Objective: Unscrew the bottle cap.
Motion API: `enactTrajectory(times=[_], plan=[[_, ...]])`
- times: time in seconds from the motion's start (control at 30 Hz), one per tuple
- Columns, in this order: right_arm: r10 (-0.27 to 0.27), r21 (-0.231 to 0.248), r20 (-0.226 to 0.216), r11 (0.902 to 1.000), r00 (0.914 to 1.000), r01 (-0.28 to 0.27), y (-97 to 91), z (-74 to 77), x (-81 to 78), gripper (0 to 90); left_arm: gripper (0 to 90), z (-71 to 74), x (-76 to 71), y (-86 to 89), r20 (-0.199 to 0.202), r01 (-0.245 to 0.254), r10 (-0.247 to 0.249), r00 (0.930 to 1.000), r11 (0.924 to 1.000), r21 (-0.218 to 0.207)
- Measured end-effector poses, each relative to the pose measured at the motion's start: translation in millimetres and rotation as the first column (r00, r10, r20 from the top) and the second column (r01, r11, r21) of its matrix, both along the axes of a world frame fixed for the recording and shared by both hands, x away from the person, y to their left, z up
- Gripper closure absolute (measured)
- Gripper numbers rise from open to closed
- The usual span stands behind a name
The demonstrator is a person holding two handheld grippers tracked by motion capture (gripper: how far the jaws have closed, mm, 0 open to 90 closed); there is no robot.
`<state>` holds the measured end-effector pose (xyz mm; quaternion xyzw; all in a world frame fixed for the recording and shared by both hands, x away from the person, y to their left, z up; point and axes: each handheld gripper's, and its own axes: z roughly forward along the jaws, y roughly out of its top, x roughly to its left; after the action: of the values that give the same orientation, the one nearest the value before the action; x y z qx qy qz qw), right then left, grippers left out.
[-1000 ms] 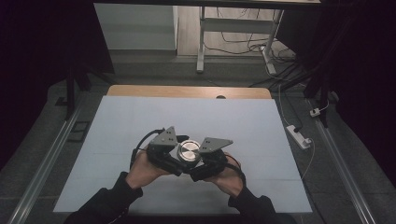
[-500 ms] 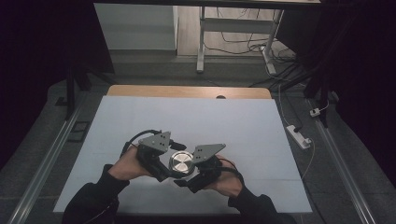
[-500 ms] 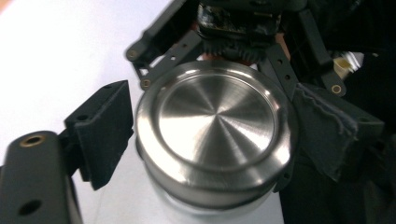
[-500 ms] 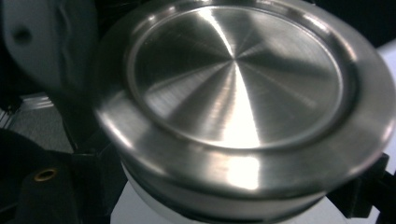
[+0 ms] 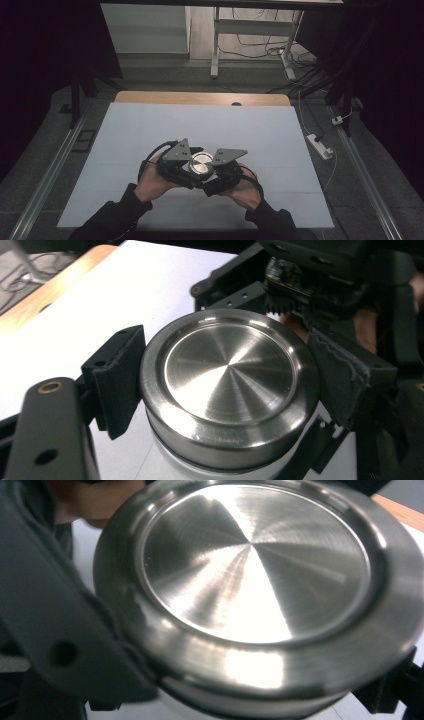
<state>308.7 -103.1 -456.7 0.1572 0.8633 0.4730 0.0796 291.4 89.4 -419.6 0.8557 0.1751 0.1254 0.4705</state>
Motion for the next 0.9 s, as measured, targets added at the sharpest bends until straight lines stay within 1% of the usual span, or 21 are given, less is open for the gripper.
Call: enactTrajectory(times=[0.1,0.2,0.23,0.27,0.33,0.37,0.43,0.47,0.6,0.77,0.9], plan=[[-0.015,0.004,-0.005,0.9999,0.9999,0.015,-0.5,-0.1,0.6,15.1,20.4,0.0,0.6,1.0,-0.009,-0.016,0.016,0.9998,0.9995,-0.027],[-0.027,0.004,0.001,0.9996,0.9996,0.027,0.2,0.2,0.6,15.0,20.4,1.2,-0.5,1.5,-0.017,-0.043,0.042,0.999,0.9977,-0.053],[-0.029,0.003,0.004,0.9996,0.9996,0.029,0.4,0.1,0.5,15.0,20.4,1.7,-1.1,2.0,-0.012,-0.053,0.052,0.9986,0.9968,-0.061],[-0.031,0.003,0.005,0.9995,0.9995,0.031,0.4,0.0,0.6,15.0,20.4,2.2,-1.1,2.4,-0.017,-0.049,0.048,0.9987,0.9965,-0.067],[-0.04,0.008,0.001,0.9992,0.9992,0.04,0.3,0.0,0.6,15.1,20.4,3.2,-2.2,2.5,-0.007,-0.056,0.056,0.9984,0.996,-0.069],[-0.042,0.009,0.003,0.9991,0.9991,0.042,0.2,0.1,0.6,15.0,20.5,3.7,-2.2,2.4,-0.01,-0.049,0.048,0.9988,0.9965,-0.068],[-0.044,0.015,0.002,0.9989,0.999,0.044,-0.6,0.4,1.2,15.1,20.4,5.0,-2.9,2.7,0.0,-0.051,0.051,0.9987,0.9968,-0.061],[-0.041,0.016,0.009,0.999,0.9991,0.041,-1.0,0.5,1.7,15.0,20.4,5.7,-2.6,3.4,-0.003,-0.045,0.045,0.999,0.9971,-0.062],[-0.046,0.021,0.003,0.9987,0.9989,0.046,-2.6,1.2,2.2,15.1,20.5,9.5,-2.3,8.1,0.0,-0.044,0.045,0.999,0.9959,-0.079],[-0.042,0.024,0.005,0.9988,0.9991,0.041,-3.5,0.9,2.9,15.0,20.4,13.1,-2.7,11.7,0.0,-0.028,0.028,0.9996,0.9968,-0.075],[-0.042,0.028,0.008,0.9987,0.9991,0.042,-5.2,1.6,4.0,15.1,20.4,14.4,-3.6,14.2,-0.005,-0.01,0.01,0.9999,0.9964,-0.084]])
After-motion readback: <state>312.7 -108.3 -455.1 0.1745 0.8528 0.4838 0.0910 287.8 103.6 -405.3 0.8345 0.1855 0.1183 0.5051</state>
